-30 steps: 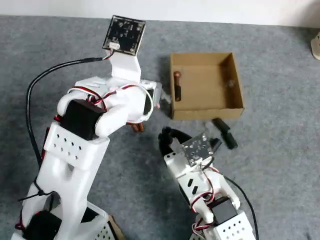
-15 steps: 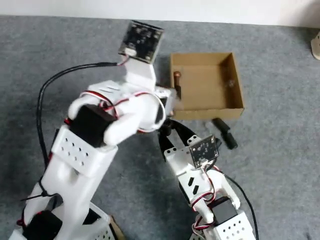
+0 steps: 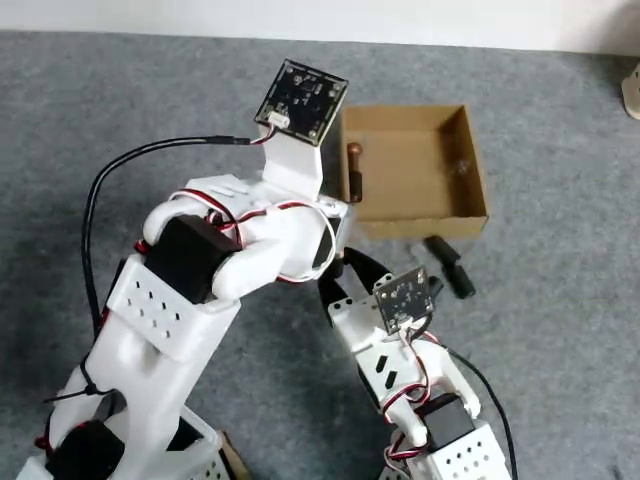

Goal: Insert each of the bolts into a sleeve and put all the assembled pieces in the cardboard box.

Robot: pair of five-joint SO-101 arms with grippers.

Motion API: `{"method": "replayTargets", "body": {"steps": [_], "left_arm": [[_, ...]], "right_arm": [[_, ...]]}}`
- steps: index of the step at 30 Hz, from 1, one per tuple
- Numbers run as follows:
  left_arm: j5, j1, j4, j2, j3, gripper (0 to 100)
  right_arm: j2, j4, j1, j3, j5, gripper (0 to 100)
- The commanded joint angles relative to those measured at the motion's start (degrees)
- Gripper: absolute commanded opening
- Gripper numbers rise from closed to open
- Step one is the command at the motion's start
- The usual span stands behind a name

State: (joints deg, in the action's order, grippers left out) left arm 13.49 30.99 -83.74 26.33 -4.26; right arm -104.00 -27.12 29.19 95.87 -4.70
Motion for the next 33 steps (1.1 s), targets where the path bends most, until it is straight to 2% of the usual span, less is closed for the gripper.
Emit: {"method": "replayTargets", "body": {"steps": [1, 8, 33], "left_arm": [[-2.02, 0.22, 0.09, 2.68, -3.12, 0], [-2.20, -4.44, 1.58, 2.24, -2.51, 0], [-1.67, -2.59, 1.76, 2.07, -1.71, 0]], "right_arm": [[-0.13, -0.13, -0.48, 6.20, 0.70, 0.4], [-0.57, -0.04, -0.48, 6.20, 0.70, 0.4], [-0.66, 0.31, -0.13, 6.37, 0.70, 0.4]]}}
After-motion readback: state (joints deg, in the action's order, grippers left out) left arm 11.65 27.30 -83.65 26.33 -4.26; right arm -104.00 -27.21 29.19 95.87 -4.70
